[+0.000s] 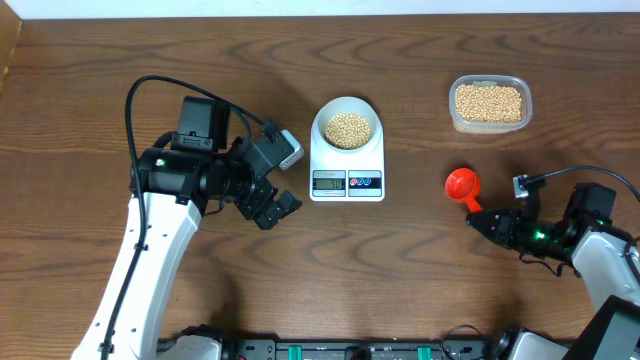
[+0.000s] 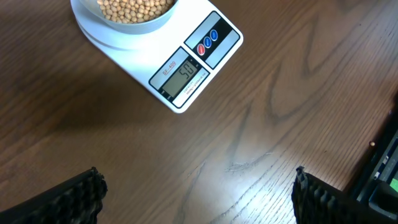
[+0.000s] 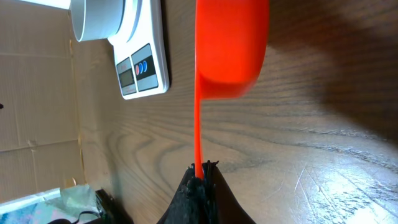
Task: Scoop item into bowl and weigh 50g on scale
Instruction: 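Lower the red scoop onto the table below the tub with the right gripper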
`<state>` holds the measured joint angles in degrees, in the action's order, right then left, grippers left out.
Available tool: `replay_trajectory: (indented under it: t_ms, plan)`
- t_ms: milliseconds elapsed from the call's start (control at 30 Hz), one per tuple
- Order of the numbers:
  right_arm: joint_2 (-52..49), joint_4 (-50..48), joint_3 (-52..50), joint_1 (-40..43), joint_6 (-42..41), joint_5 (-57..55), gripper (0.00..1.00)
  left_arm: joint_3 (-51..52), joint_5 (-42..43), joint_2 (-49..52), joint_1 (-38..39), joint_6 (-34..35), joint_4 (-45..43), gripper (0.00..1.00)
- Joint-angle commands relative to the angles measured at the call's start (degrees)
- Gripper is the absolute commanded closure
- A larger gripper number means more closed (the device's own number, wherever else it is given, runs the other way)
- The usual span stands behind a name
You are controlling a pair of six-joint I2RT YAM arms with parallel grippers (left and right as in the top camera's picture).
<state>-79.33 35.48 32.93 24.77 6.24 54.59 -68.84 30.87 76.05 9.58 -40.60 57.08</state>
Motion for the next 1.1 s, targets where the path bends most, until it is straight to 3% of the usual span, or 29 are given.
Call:
replay_trajectory:
  t_ms: [0, 567, 1067]
  plan:
    - [0.2, 0.0, -0.5, -0.2, -0.7, 1.0, 0.99, -0.8, -0.5, -0.8, -0.3, -0.7, 0.3, 0.02]
    - [0.2, -0.3, -1.5, 2.3, -4.9, -3.3, 0.99, -0.8, -0.5, -0.8, -0.3, -0.7, 0.3, 0.02]
    - [0.2, -5.8, -3.9, 2.5, -15.2, -7.2, 0.99, -0.8, -0.5, -0.8, -0.3, -0.7, 0.3, 0.02]
